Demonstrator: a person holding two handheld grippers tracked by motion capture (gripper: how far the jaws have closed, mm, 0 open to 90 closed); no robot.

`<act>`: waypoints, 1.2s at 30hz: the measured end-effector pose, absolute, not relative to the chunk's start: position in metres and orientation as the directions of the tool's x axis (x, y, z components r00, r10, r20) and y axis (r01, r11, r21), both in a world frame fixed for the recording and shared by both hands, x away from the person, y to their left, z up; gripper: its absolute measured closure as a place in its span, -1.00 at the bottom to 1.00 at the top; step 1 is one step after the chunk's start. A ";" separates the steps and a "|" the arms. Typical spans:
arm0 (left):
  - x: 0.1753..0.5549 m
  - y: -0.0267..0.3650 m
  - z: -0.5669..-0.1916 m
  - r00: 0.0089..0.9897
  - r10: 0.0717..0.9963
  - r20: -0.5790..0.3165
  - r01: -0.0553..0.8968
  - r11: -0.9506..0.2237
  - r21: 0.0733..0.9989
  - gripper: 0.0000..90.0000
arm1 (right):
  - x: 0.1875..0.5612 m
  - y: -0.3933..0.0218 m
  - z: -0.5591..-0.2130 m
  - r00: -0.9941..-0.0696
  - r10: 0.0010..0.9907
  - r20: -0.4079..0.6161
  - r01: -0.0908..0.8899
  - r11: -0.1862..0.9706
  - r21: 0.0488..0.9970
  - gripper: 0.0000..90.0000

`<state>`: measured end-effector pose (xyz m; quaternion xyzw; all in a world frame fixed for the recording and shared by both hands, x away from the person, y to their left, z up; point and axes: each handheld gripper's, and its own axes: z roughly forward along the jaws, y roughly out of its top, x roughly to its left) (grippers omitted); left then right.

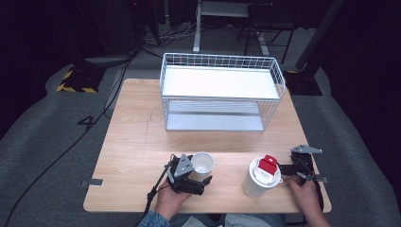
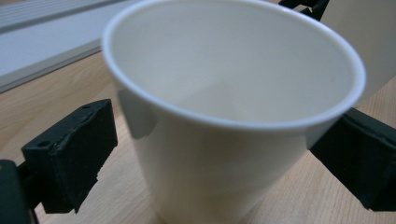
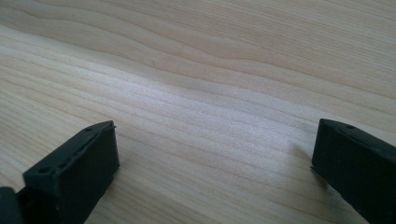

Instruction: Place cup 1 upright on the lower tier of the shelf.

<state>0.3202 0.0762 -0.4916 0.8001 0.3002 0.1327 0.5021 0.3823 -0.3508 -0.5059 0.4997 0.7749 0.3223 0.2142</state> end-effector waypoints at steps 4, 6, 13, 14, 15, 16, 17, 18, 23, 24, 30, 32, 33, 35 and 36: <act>0.323 0.070 -0.497 0.785 0.611 -0.105 0.365 -0.318 0.875 -0.92 | 0.382 -0.351 -0.506 -0.409 0.913 -0.010 0.636 0.293 0.714 -0.99; 0.324 0.068 -0.498 0.785 0.612 -0.100 0.372 -0.336 0.865 -0.85 | 0.382 -0.351 -0.506 -0.409 0.913 -0.010 0.636 0.293 0.714 -0.99; 0.323 0.069 -0.498 0.773 0.630 -0.078 0.365 -0.340 0.867 -0.60 | 0.382 -0.351 -0.506 -0.409 0.913 -0.010 0.636 0.293 0.714 -0.98; 0.323 0.070 -0.498 0.772 0.631 -0.076 0.363 -0.339 0.868 -0.53 | 0.382 -0.351 -0.506 -0.409 0.913 -0.011 0.636 0.293 0.714 -0.99; 0.322 0.070 -0.498 0.771 0.633 -0.076 0.363 -0.338 0.868 -0.52 | 0.382 -0.351 -0.506 -0.408 0.913 -0.010 0.636 0.293 0.714 -0.98; 0.322 0.070 -0.498 0.769 0.635 -0.075 0.362 -0.336 0.869 -0.52 | 0.382 -0.351 -0.506 -0.408 0.913 -0.011 0.636 0.293 0.714 -0.99; 0.322 0.070 -0.498 0.768 0.636 -0.077 0.364 -0.334 0.870 -0.51 | 0.382 -0.351 -0.506 -0.408 0.913 -0.011 0.636 0.293 0.714 -0.98; 0.323 0.070 -0.498 0.767 0.637 -0.079 0.365 -0.331 0.870 -0.51 | 0.382 -0.351 -0.506 -0.408 0.913 -0.011 0.636 0.293 0.713 -0.98; 0.323 0.071 -0.498 0.765 0.638 -0.085 0.369 -0.325 0.871 -0.51 | 0.382 -0.351 -0.506 -0.408 0.913 -0.011 0.636 0.293 0.714 -0.99; 0.323 0.070 -0.498 0.766 0.637 -0.083 0.367 -0.327 0.871 -0.51 | 0.382 -0.351 -0.506 -0.409 0.913 -0.010 0.636 0.293 0.714 -0.98; 0.322 0.069 -0.498 0.764 0.642 -0.067 0.360 -0.338 0.870 -0.51 | 0.382 -0.351 -0.506 -0.409 0.913 -0.010 0.636 0.293 0.714 -0.98; 0.322 0.069 -0.498 0.763 0.644 -0.062 0.358 -0.341 0.869 -0.50 | 0.382 -0.351 -0.506 -0.408 0.913 -0.011 0.636 0.293 0.714 -0.98; 0.322 0.069 -0.498 0.763 0.643 -0.062 0.358 -0.341 0.869 -0.50 | 0.382 -0.351 -0.506 -0.408 0.913 -0.011 0.636 0.293 0.714 -0.99; 0.322 0.068 -0.498 0.764 0.643 -0.058 0.355 -0.344 0.869 -0.50 | 0.382 -0.351 -0.506 -0.408 0.913 -0.011 0.636 0.293 0.714 -0.99; 0.322 0.068 -0.498 0.762 0.645 -0.060 0.359 -0.342 0.868 -0.50 | 0.382 -0.351 -0.506 -0.409 0.913 -0.011 0.636 0.293 0.714 -0.98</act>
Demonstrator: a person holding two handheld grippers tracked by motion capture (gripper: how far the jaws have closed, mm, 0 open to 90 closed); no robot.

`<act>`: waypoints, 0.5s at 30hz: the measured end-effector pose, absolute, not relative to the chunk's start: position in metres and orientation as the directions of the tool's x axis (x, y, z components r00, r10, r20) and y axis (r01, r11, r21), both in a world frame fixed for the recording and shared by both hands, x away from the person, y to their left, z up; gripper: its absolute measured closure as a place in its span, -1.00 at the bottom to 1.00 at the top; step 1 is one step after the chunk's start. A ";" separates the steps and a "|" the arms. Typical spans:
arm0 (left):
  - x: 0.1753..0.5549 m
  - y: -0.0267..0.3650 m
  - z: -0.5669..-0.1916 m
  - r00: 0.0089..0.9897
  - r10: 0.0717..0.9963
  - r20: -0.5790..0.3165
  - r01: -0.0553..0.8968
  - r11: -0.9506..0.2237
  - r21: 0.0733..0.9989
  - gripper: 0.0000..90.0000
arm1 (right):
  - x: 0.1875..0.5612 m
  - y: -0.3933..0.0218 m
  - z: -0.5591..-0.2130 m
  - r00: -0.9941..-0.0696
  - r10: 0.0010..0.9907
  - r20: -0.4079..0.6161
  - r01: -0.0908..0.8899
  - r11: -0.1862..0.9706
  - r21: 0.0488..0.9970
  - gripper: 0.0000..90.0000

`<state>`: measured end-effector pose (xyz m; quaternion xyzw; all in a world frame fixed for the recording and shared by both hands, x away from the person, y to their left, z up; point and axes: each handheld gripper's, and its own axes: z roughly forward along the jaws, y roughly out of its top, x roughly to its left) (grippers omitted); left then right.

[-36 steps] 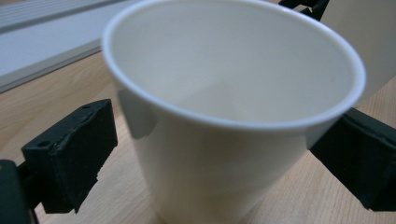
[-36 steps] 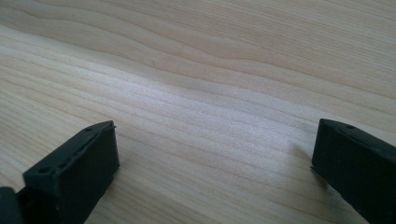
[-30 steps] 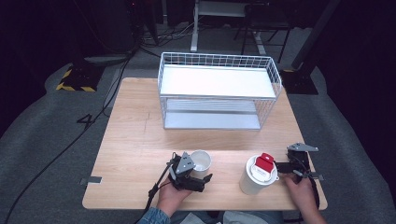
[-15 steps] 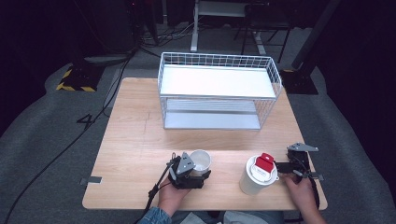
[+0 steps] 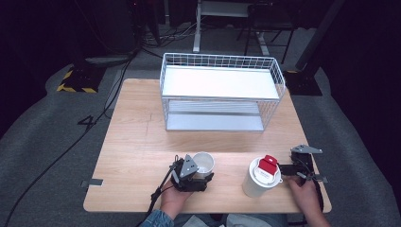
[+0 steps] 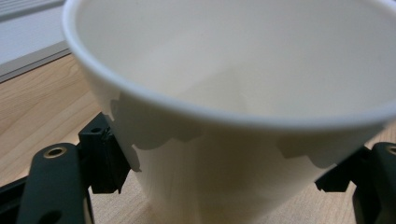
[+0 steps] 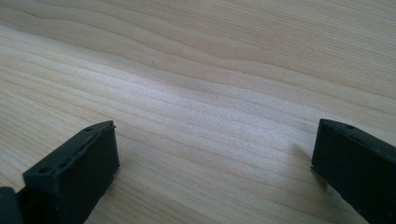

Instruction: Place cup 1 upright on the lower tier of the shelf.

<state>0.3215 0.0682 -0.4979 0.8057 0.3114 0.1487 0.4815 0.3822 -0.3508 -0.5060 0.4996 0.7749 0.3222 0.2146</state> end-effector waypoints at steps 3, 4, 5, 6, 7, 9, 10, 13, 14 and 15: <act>0.322 0.068 -0.494 0.759 0.649 -0.057 0.358 -0.342 0.869 -0.50 | 0.382 -0.351 -0.506 -0.409 0.913 -0.010 0.636 0.293 0.714 -0.98; 0.322 0.068 -0.492 0.759 0.650 -0.049 0.351 -0.344 0.871 -0.50 | 0.382 -0.351 -0.506 -0.409 0.913 -0.010 0.636 0.293 0.714 -0.98; 0.323 0.068 -0.490 0.758 0.651 -0.047 0.348 -0.343 0.873 -0.50 | 0.382 -0.351 -0.506 -0.409 0.913 -0.010 0.637 0.293 0.713 -0.98; 0.323 0.067 -0.488 0.758 0.651 -0.044 0.345 -0.343 0.874 -0.50 | 0.382 -0.351 -0.506 -0.408 0.913 -0.010 0.636 0.293 0.714 -0.98; 0.324 0.067 -0.486 0.759 0.650 -0.044 0.343 -0.340 0.876 -0.50 | 0.382 -0.351 -0.506 -0.408 0.913 -0.010 0.636 0.293 0.714 -0.99; 0.326 0.066 -0.482 0.760 0.649 -0.038 0.339 -0.345 0.876 -0.50 | 0.382 -0.351 -0.506 -0.409 0.913 -0.011 0.636 0.293 0.713 -0.99; 0.328 0.065 -0.480 0.759 0.649 -0.040 0.341 -0.345 0.875 -0.50 | 0.382 -0.351 -0.506 -0.409 0.913 -0.010 0.636 0.293 0.714 -0.99; 0.333 0.065 -0.472 0.761 0.647 -0.049 0.338 -0.331 0.881 -0.50 | 0.382 -0.351 -0.506 -0.409 0.913 -0.010 0.637 0.293 0.713 -0.99; 0.335 0.065 -0.469 0.760 0.649 -0.045 0.335 -0.331 0.882 -0.50 | 0.382 -0.351 -0.506 -0.409 0.913 -0.010 0.637 0.293 0.713 -0.98; 0.337 0.064 -0.467 0.760 0.648 -0.041 0.330 -0.331 0.884 -0.50 | 0.382 -0.351 -0.506 -0.409 0.913 -0.011 0.636 0.293 0.714 -0.99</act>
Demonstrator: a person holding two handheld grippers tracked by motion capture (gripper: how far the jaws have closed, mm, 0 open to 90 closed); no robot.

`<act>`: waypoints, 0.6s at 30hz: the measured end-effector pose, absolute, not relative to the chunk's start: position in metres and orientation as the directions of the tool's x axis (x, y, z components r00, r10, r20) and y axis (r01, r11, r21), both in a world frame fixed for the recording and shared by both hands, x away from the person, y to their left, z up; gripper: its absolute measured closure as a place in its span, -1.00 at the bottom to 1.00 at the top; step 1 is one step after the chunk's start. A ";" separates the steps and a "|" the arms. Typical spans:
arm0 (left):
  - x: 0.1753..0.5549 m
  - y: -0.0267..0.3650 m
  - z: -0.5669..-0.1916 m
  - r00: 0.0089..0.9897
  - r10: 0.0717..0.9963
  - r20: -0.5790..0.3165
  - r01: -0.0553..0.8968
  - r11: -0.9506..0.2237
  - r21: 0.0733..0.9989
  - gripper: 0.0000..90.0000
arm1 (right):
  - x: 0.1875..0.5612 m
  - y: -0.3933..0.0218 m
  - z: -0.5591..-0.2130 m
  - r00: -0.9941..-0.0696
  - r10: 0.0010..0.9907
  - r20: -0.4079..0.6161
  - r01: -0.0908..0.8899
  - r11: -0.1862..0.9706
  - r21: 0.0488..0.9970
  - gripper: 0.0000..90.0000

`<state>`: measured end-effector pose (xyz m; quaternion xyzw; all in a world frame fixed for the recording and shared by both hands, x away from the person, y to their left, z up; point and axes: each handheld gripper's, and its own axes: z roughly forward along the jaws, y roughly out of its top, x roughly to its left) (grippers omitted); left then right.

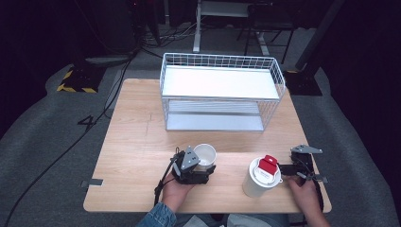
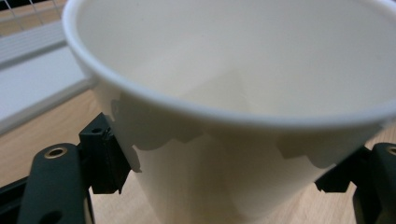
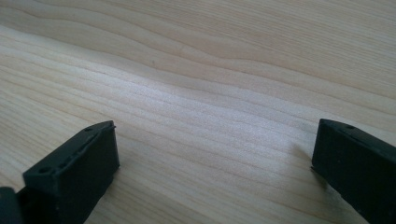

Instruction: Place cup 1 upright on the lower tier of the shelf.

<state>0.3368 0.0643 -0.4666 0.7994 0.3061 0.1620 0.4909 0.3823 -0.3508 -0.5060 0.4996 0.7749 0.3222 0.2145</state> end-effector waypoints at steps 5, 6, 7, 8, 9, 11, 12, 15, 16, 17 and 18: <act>0.347 0.062 -0.456 0.758 0.652 -0.033 0.320 -0.327 0.889 -0.50 | 0.382 -0.351 -0.506 -0.408 0.913 -0.011 0.636 0.293 0.714 -0.99; 0.349 0.062 -0.455 0.758 0.652 -0.034 0.319 -0.325 0.891 -0.50 | 0.382 -0.351 -0.506 -0.408 0.913 -0.011 0.636 0.293 0.714 -0.99; 0.351 0.061 -0.453 0.758 0.652 -0.034 0.320 -0.326 0.889 -0.50 | 0.382 -0.351 -0.506 -0.408 0.913 -0.011 0.636 0.293 0.714 -0.99; 0.353 0.060 -0.452 0.756 0.653 -0.029 0.317 -0.327 0.890 -0.50 | 0.382 -0.351 -0.506 -0.409 0.913 -0.011 0.636 0.294 0.714 -0.99; 0.355 0.060 -0.450 0.755 0.655 -0.029 0.315 -0.324 0.892 -0.50 | 0.382 -0.351 -0.506 -0.408 0.913 -0.011 0.636 0.293 0.714 -0.99; 0.359 0.059 -0.448 0.754 0.656 -0.042 0.313 -0.302 0.900 -0.50 | 0.382 -0.351 -0.506 -0.408 0.913 -0.012 0.636 0.294 0.714 -0.99; 0.362 0.059 -0.448 0.752 0.658 -0.043 0.311 -0.297 0.903 -0.50 | 0.382 -0.351 -0.506 -0.408 0.913 -0.012 0.636 0.294 0.714 -0.99; 0.368 0.057 -0.448 0.740 0.670 -0.056 0.310 -0.266 0.913 -0.50 | 0.382 -0.351 -0.506 -0.408 0.913 -0.012 0.636 0.294 0.714 -0.99; 0.370 0.057 -0.448 0.735 0.675 -0.057 0.307 -0.258 0.916 -0.50 | 0.382 -0.351 -0.506 -0.408 0.913 -0.012 0.636 0.294 0.714 -0.99; 0.373 0.055 -0.448 0.733 0.678 -0.055 0.303 -0.253 0.919 -0.50 | 0.382 -0.351 -0.506 -0.408 0.913 -0.012 0.636 0.294 0.714 -0.99; 0.375 0.054 -0.448 0.729 0.683 -0.050 0.300 -0.252 0.920 -0.50 | 0.382 -0.351 -0.506 -0.408 0.913 -0.012 0.636 0.293 0.714 -0.99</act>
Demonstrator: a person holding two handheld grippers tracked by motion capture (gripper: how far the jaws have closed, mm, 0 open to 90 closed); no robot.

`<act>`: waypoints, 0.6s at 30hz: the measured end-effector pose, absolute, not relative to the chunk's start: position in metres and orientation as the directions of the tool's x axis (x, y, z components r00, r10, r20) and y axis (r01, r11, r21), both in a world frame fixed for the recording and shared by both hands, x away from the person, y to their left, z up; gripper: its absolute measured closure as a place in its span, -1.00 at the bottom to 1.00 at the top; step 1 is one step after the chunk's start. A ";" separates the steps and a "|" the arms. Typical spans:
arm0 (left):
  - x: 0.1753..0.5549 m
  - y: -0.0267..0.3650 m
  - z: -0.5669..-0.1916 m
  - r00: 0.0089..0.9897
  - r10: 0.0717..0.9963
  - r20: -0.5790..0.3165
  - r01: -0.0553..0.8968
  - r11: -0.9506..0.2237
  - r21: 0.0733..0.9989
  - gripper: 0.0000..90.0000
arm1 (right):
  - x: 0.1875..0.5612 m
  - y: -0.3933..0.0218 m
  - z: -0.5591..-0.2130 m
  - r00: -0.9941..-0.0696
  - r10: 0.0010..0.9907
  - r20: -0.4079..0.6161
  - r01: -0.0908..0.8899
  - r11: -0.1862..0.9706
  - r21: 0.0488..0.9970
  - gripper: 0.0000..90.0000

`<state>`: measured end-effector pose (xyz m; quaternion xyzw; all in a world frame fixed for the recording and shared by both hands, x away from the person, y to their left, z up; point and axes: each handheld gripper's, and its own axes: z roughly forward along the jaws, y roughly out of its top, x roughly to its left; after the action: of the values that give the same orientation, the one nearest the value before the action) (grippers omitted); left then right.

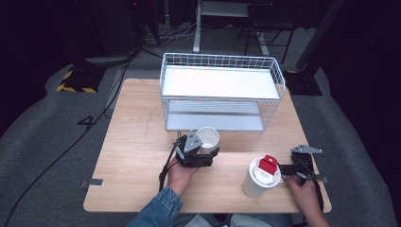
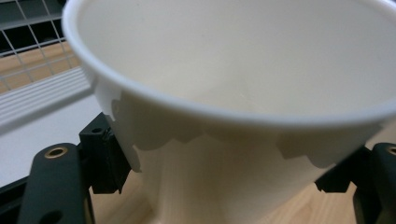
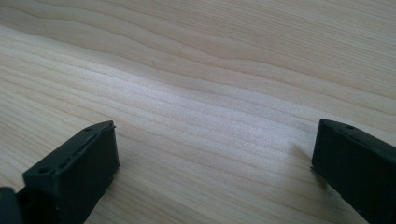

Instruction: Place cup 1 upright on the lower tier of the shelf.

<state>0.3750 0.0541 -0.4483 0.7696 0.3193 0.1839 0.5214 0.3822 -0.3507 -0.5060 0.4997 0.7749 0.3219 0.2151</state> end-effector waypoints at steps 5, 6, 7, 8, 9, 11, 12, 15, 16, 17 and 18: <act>0.386 0.049 -0.450 0.702 0.710 -0.052 0.299 -0.228 0.926 -0.50 | 0.382 -0.351 -0.506 -0.408 0.913 -0.012 0.636 0.294 0.714 -0.99; 0.389 0.049 -0.450 0.697 0.715 -0.055 0.304 -0.226 0.925 -0.50 | 0.382 -0.351 -0.506 -0.408 0.913 -0.012 0.636 0.294 0.714 -0.99; 0.392 0.049 -0.449 0.692 0.720 -0.050 0.304 -0.228 0.925 -0.50 | 0.382 -0.351 -0.506 -0.408 0.913 -0.012 0.636 0.294 0.714 -0.99; 0.394 0.048 -0.449 0.684 0.728 -0.056 0.309 -0.220 0.925 -0.50 | 0.382 -0.351 -0.506 -0.408 0.913 -0.012 0.636 0.294 0.714 -0.99; 0.396 0.047 -0.449 0.677 0.734 -0.057 0.309 -0.213 0.927 -0.50 | 0.382 -0.351 -0.506 -0.408 0.913 -0.012 0.636 0.294 0.714 -0.99; 0.401 0.047 -0.447 0.671 0.740 -0.047 0.302 -0.214 0.929 -0.50 | 0.382 -0.351 -0.506 -0.408 0.913 -0.012 0.636 0.294 0.714 -0.99; 0.402 0.046 -0.447 0.664 0.745 -0.055 0.305 -0.204 0.930 -0.50 | 0.382 -0.351 -0.506 -0.408 0.913 -0.012 0.636 0.294 0.714 -0.99; 0.407 0.044 -0.446 0.657 0.751 -0.060 0.310 -0.196 0.930 -0.50 | 0.382 -0.351 -0.506 -0.408 0.913 -0.012 0.636 0.294 0.714 -0.99; 0.409 0.044 -0.445 0.655 0.753 -0.059 0.313 -0.199 0.929 -0.50 | 0.382 -0.351 -0.506 -0.408 0.913 -0.012 0.636 0.294 0.714 -0.99; 0.411 0.043 -0.444 0.654 0.754 -0.056 0.314 -0.203 0.927 -0.50 | 0.382 -0.351 -0.506 -0.408 0.913 -0.012 0.636 0.294 0.714 -0.99; 0.414 0.042 -0.443 0.654 0.754 -0.054 0.315 -0.207 0.926 -0.50 | 0.382 -0.351 -0.506 -0.409 0.913 -0.012 0.636 0.294 0.714 -0.99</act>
<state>0.4136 0.0419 -0.4429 0.7473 0.3577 0.2121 0.5182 0.3822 -0.3507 -0.5060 0.4994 0.7751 0.3219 0.2152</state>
